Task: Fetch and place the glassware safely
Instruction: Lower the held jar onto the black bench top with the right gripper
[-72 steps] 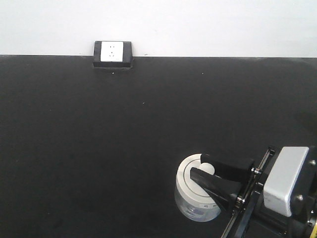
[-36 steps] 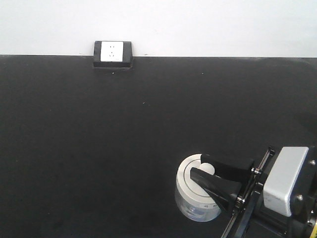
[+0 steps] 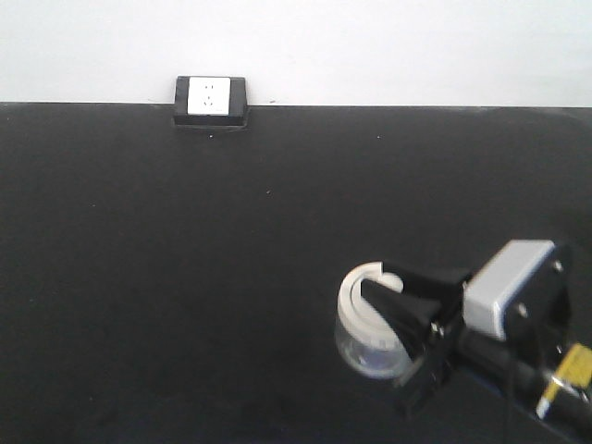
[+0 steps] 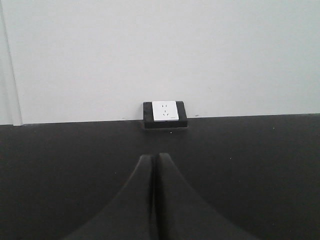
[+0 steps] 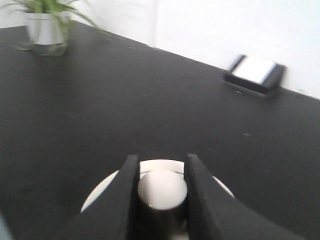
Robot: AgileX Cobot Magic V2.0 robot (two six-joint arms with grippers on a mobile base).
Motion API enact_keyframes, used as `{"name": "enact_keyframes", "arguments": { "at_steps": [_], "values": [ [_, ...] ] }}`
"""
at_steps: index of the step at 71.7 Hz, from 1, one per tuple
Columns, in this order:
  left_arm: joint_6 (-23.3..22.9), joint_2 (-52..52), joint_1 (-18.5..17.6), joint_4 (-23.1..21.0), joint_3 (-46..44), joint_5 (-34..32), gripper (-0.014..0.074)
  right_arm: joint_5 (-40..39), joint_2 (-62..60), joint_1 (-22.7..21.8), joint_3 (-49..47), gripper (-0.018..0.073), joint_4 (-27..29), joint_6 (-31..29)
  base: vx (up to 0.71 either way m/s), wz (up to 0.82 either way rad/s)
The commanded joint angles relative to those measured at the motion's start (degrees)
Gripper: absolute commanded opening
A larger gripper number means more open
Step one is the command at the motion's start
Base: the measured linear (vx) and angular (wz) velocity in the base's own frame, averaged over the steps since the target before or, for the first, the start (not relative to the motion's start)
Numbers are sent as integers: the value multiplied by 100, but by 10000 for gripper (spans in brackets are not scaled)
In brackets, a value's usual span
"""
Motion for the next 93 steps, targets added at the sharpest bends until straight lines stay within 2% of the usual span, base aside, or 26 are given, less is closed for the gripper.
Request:
{"name": "enact_keyframes", "arguments": {
  "at_steps": [1, 12, 19, 24, 43, 60, 81, 93],
  "values": [
    [-28, 70, -44, -44, -150, -408, -7, -585, 382, -17, -426, -1, 1418, -987, 0, 0],
    [-28, 70, -44, -44, -150, -408, -7, -969, 1226, -17, -841, -1, 3202, -2494, 0, 0],
    [-28, 70, -44, -44, -150, -408, -7, -1199, 1757, -17, -1051, 0, 3944, -2948, 0, 0],
    [-28, 70, -44, -44, -150, -408, -7, -1318, 2171, -17, -1215, 1, 4244, -3154, 0, 0],
    [-28, 70, -44, -44, -150, -408, -7, -1824, 3468, -17, -1793, 18, 4221, -3244, 0, 0],
    [-28, 70, -44, -44, -150, -408, -7, -3287, 4337, -17, -1844, 43, 4221, -3180, 0, 0],
    [-28, 70, -44, -44, -150, -408, -7, -3429, 4669, -17, -1844, 57, 4221, -3121, 0, 0],
    [-28, 70, -44, -44, -150, -408, -7, -3464, 4799, -12, -1844, 100, 4222, -3117, 0, 0]
  ]
}}
